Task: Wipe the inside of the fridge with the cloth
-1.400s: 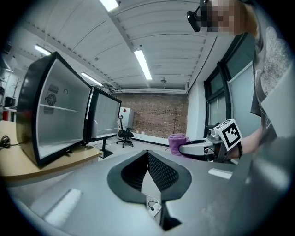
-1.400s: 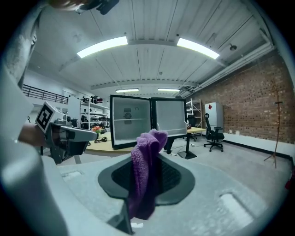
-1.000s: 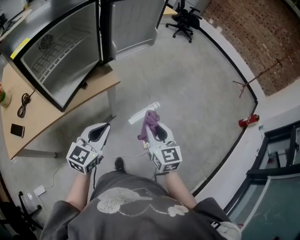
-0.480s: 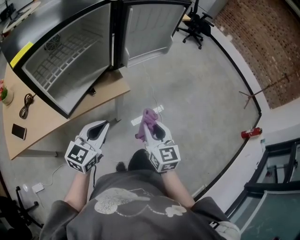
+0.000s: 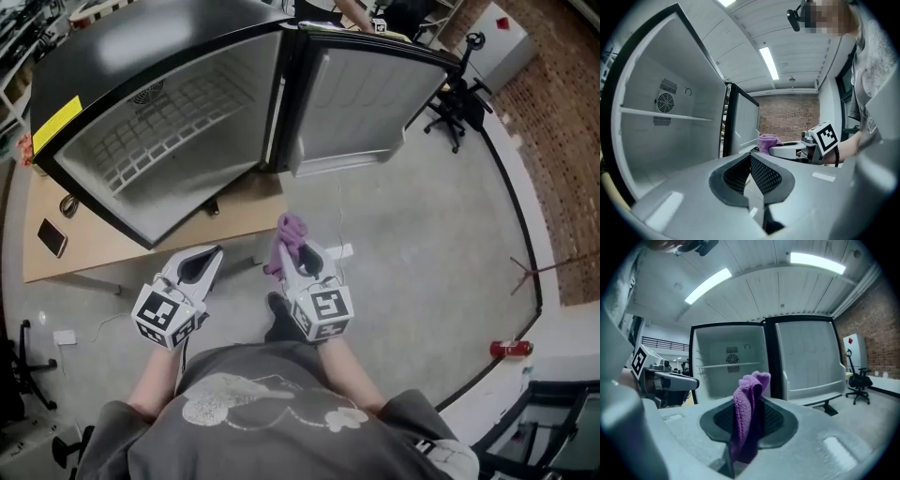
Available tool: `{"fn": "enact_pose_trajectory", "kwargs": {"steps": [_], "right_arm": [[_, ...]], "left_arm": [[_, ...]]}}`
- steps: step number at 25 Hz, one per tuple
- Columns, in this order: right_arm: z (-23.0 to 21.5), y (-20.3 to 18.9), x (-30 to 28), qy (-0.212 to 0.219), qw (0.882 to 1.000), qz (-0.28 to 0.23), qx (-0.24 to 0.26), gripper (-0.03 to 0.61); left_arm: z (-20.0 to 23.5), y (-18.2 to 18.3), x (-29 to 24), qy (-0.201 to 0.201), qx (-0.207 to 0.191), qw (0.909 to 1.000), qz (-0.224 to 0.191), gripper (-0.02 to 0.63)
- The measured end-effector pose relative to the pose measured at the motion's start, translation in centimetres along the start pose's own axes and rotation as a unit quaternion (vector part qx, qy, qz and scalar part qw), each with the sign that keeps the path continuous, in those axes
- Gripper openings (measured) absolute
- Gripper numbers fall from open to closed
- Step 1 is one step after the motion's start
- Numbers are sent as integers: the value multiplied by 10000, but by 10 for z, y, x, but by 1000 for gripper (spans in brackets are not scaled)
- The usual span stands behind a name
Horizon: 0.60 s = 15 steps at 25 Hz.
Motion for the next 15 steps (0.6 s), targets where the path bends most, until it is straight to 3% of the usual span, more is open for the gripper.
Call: {"fn": "enact_pose_trajectory", "kwargs": {"steps": [4, 7, 12, 15], "right_arm": [[-17, 21, -44, 705, 9970, -246, 194, 81], [-19, 34, -72, 1317, 9900, -394, 305, 82], [-5, 68, -114, 2294, 9682, -862, 508, 81], [13, 98, -132, 2924, 9464, -1217, 627, 82]], "left_arm": [[18, 27, -18, 524, 53, 9982, -296, 17], [32, 52, -18, 1116, 78, 9916, -645, 17], [56, 74, -8, 2053, 39, 9733, -1030, 17], [61, 93, 5, 2667, 57, 9549, -1306, 17]]}}
Point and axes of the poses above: the fingertips, and each gripper's own axes: x backward along the fingers, z to its left, y out of its top, the point moved 2 cm from there along x, backward along the fingers, and after that the axes turned 15 degrees about x, right-handed, at the moved point
